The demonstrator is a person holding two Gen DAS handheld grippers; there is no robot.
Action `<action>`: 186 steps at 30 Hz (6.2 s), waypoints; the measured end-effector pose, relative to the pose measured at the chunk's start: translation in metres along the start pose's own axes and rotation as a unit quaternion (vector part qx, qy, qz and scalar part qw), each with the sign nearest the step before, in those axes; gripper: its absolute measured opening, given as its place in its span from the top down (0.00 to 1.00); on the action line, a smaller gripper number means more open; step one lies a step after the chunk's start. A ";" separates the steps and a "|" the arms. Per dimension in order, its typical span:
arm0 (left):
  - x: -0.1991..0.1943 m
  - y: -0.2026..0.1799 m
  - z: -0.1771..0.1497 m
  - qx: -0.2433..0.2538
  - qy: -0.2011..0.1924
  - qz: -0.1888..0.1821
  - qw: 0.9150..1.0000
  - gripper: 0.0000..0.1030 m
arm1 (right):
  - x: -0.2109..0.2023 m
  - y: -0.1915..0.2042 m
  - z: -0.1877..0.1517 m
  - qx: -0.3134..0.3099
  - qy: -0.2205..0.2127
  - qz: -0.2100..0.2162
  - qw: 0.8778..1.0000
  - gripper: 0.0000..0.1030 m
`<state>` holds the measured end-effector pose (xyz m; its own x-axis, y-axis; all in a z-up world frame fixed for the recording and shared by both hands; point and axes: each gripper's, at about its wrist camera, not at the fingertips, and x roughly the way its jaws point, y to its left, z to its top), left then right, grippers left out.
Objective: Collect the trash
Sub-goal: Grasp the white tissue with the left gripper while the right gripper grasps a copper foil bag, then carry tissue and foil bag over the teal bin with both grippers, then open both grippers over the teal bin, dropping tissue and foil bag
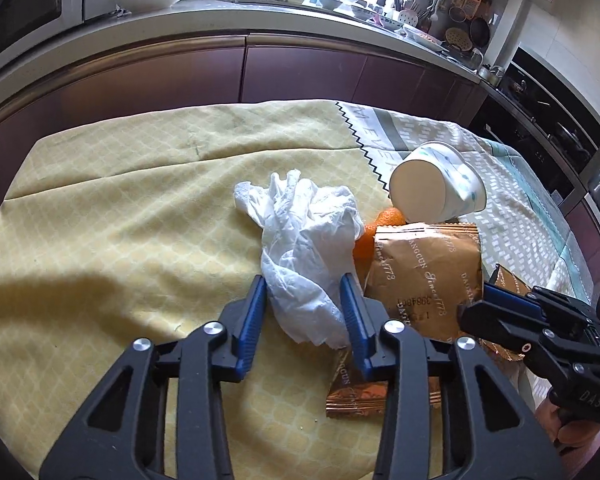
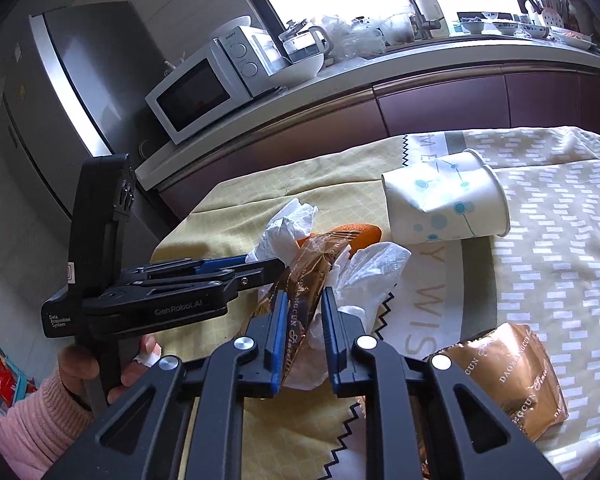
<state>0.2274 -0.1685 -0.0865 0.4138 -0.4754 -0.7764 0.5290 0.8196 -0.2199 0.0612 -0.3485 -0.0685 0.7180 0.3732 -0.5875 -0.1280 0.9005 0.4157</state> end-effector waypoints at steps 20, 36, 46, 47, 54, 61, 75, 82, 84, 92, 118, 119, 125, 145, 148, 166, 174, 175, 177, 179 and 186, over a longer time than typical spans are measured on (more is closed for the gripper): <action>-0.076 0.042 -0.038 -0.056 -0.067 -0.006 0.996 0.87 | -0.011 0.026 -0.011 -0.012 -0.009 0.057 0.998 0.96; -0.175 0.079 -0.097 -0.072 -0.131 0.026 0.988 0.87 | -0.016 0.059 -0.005 -0.018 -0.022 0.102 0.994 0.97; -0.222 0.093 -0.130 -0.094 -0.153 0.063 0.982 0.87 | -0.001 0.091 -0.005 -0.032 -0.010 0.136 0.990 0.97; -0.226 0.094 -0.133 -0.095 -0.154 0.067 0.981 0.87 | 0.000 0.095 -0.005 -0.034 -0.009 0.138 0.990 0.97; -0.243 0.101 -0.150 -0.107 -0.161 0.090 0.977 0.87 | 0.010 0.116 -0.004 -0.046 0.002 0.160 0.986 0.97; -0.258 0.114 -0.165 -0.127 -0.165 0.106 0.972 0.87 | 0.026 0.134 -0.004 -0.055 0.019 0.177 0.982 0.97; -0.278 0.139 -0.191 -0.156 -0.165 0.140 0.964 0.87 | 0.053 0.164 -0.005 -0.071 0.053 0.207 0.974 0.97; -0.283 0.150 -0.201 -0.167 -0.166 0.155 0.959 0.87 | 0.067 0.182 -0.008 -0.081 0.068 0.221 0.970 0.97; -0.284 0.153 -0.203 -0.172 -0.166 0.157 0.958 0.87 | 0.071 0.187 -0.008 -0.083 0.072 0.224 0.968 0.97; -0.290 0.162 -0.210 -0.181 -0.168 0.174 0.953 0.87 | 0.085 0.199 -0.006 -0.085 0.088 0.239 0.963 0.97; -0.302 0.200 -0.236 -0.223 -0.166 0.209 0.938 0.87 | 0.125 0.250 -0.004 -0.114 0.123 0.266 0.949 0.97; -0.302 0.202 -0.236 -0.224 -0.166 0.210 0.937 0.87 | 0.127 0.251 -0.004 -0.114 0.124 0.266 0.949 0.97; -0.296 0.210 -0.240 -0.232 -0.158 0.213 0.936 0.87 | 0.136 0.256 -0.006 -0.113 0.133 0.262 0.949 0.97; -0.272 0.241 -0.245 -0.254 -0.132 0.225 0.931 0.87 | 0.165 0.284 -0.018 -0.128 0.162 0.250 0.946 0.97; -0.270 0.244 -0.247 -0.257 -0.130 0.224 0.931 0.87 | 0.169 0.286 -0.021 -0.130 0.166 0.246 0.946 0.97; -0.242 0.264 -0.249 -0.274 -0.100 0.221 0.930 0.86 | 0.195 0.309 -0.036 -0.155 0.197 0.212 0.944 0.97; -0.228 0.275 -0.249 -0.279 -0.089 0.229 0.928 0.84 | 0.212 0.316 -0.041 -0.159 0.217 0.196 0.943 0.95; -0.227 0.277 -0.248 -0.281 -0.087 0.231 0.928 0.84 | 0.215 0.317 -0.042 -0.158 0.221 0.194 0.943 0.94; -0.224 0.278 -0.247 -0.282 -0.085 0.230 0.928 0.81 | 0.217 0.317 -0.042 -0.156 0.224 0.189 0.943 0.94; -0.222 0.280 -0.247 -0.285 -0.084 0.232 0.926 0.75 | 0.217 0.316 -0.042 -0.154 0.223 0.188 0.944 0.88; -0.226 0.277 -0.248 -0.285 -0.096 0.232 0.925 0.70 | 0.205 0.303 -0.041 -0.146 0.213 0.193 0.947 0.86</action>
<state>0.0966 0.2458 -0.1183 0.6517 -0.0325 -0.7578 -0.1927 0.9592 -0.2068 0.1413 0.0097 -0.0912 0.2461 0.6878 -0.6829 -0.5525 0.6785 0.4842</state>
